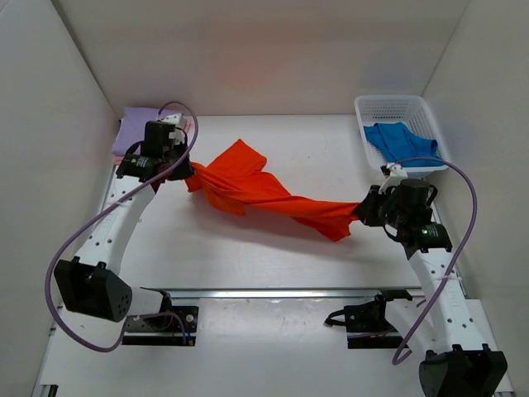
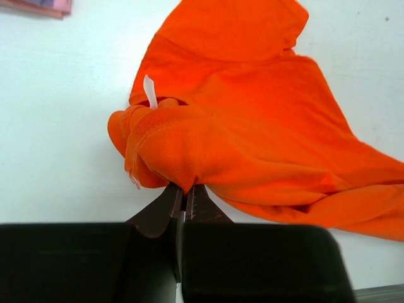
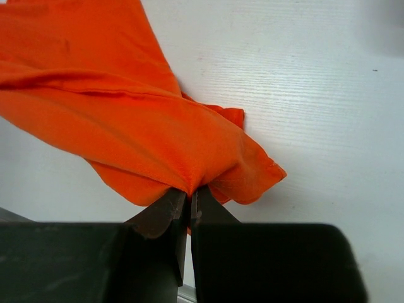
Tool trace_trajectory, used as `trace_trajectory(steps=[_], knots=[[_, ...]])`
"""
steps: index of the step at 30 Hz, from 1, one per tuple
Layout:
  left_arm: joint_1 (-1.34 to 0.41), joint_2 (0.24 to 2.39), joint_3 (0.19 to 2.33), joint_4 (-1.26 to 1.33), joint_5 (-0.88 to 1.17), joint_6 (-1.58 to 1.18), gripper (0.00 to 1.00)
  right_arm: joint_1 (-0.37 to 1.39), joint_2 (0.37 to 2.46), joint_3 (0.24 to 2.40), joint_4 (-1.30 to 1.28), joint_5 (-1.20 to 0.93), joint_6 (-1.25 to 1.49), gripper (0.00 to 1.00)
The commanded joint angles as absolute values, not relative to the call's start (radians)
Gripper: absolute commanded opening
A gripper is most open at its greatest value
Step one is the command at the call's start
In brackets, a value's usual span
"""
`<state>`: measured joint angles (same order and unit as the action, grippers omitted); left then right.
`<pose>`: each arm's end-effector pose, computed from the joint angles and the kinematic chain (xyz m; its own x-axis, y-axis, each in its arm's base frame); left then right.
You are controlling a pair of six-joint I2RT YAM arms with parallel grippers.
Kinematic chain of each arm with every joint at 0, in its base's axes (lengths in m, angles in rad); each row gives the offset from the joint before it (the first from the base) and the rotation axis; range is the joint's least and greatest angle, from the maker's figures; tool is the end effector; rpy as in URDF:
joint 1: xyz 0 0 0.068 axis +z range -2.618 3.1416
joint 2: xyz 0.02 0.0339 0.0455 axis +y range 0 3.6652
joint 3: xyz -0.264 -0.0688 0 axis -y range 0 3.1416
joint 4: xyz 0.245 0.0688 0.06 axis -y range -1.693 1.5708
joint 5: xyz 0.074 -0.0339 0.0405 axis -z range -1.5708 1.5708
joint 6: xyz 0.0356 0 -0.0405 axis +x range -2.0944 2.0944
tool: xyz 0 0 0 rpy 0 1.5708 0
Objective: Fold and stack the t-shirts
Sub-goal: Flatten out the tshirt
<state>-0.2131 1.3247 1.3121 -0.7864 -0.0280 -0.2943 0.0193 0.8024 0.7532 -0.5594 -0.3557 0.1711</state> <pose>0.2718 -0.0578 0.3479 -0.7261 -0.1395 -0.6733 -0.0191 0.9829 -0.1831 0.1720 0.0157 0.2898 -0.6150 0.1478 -0.7746 -0.2020 0.9200 0.3359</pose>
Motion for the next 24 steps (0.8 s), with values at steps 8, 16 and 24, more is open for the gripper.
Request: trace_trajectory(steps=[8,16,24], knots=[[-0.219,1.117,1.332,-0.879,-0.006,-0.261,0.00,0.028,0.709,0.736,-0.546,-0.357,0.052,0.00],[-0.224,1.324,1.422,-0.878,0.029,-0.226,0.06,0.041,0.759,0.733,-0.554,-0.373,0.038,0.00],[-0.274,1.666,1.525,-0.893,0.006,-0.204,0.56,0.117,0.801,0.716,-0.520,-0.357,0.095,0.00]])
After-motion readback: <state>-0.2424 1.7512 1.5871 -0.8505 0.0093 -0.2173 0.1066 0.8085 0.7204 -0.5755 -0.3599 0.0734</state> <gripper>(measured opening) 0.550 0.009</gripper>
